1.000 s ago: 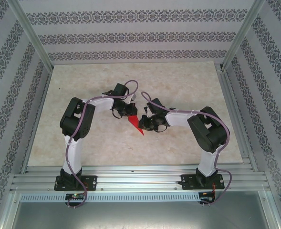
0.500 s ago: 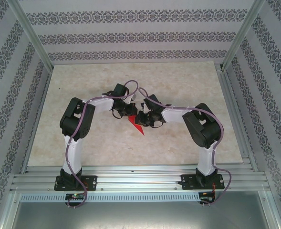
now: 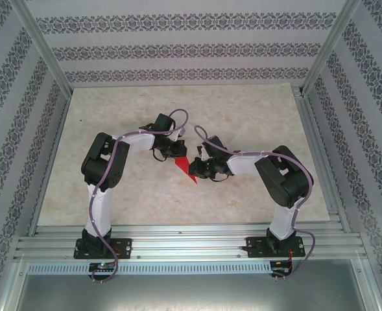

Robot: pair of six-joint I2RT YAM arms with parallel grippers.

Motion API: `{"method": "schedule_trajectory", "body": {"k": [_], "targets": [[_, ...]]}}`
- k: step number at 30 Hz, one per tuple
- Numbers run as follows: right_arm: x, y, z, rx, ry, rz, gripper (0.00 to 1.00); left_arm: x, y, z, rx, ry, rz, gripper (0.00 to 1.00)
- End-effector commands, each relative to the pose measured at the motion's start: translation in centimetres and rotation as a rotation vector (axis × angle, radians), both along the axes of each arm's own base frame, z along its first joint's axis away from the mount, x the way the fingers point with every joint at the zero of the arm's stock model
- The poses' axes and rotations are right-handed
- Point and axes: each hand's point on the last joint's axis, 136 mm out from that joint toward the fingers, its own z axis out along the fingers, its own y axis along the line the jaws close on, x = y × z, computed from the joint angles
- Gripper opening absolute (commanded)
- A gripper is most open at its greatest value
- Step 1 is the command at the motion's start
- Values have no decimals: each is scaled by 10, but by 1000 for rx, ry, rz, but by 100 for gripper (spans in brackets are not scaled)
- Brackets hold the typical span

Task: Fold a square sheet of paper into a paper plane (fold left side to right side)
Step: Fold the wing for the fifth time at the center of the table.

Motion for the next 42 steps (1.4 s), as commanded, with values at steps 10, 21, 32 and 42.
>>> {"method": "schedule_trajectory", "body": {"k": [10,21,32,42], "targets": [[-99,-42,-48,-146,300,24,14,-1,41,-50,181,37,66,6],[-105,-49,-31,-166,292,54,14,0,41,-47,177,27,58,6],[-19,-16,66,15,8,28,15,-1,36,-38,140,9,45,6],[24,5,27,-12,-25,-30,15,0,33,-36,124,10,47,6]]}}
